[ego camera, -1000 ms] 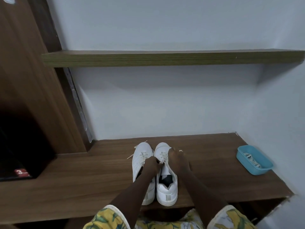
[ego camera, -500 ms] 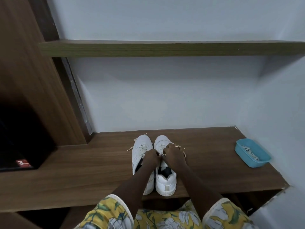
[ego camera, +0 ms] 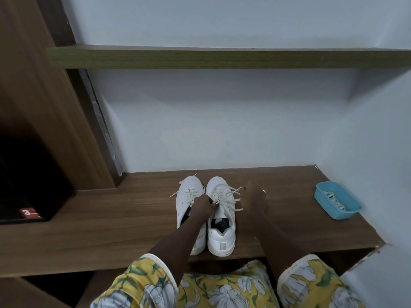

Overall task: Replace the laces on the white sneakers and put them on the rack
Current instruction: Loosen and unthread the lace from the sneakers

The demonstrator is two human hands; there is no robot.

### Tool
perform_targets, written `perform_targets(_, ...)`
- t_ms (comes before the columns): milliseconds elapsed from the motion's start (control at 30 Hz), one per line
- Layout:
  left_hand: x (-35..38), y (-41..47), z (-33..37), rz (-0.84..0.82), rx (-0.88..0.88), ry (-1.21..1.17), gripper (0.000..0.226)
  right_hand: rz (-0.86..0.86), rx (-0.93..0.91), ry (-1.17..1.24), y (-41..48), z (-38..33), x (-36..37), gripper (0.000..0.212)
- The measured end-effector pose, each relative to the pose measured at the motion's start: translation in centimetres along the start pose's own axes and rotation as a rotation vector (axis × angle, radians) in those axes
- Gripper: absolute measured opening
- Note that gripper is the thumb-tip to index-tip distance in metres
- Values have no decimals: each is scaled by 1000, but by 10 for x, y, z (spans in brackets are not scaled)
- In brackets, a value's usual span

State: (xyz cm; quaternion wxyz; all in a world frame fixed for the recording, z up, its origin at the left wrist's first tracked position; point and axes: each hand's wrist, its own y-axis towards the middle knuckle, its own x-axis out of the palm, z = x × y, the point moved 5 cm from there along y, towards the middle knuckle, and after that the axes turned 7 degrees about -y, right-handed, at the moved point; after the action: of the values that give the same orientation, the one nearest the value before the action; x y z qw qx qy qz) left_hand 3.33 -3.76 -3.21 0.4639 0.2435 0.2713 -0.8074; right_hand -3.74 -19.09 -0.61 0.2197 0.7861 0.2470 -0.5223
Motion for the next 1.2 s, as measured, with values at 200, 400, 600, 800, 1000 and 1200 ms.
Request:
perform_targets(200,2,0,-1,-3,-5,16,31,-42,-158,-119,-3,-7,8,27)
perform_targets(400,4,1,-3,-4,8,64,42,-102,-633,-341,-31,-46,29,32)
perform_targets(600,3,-1,-2,-7,20,65,38,-32,-517,-303,-35,-46,31,27)
perform_targets(800,2,-3,0,-5,42,35,38,-61,-176,76,-20,-21,21,18)
perform_targets(1000,3,-4,1,4,38,55,36,-32,149,211,-7,18,6,19)
perform_targets(1200,2,-7,3,20,39,95,41,-99,-213,-111,-16,-7,23,31)
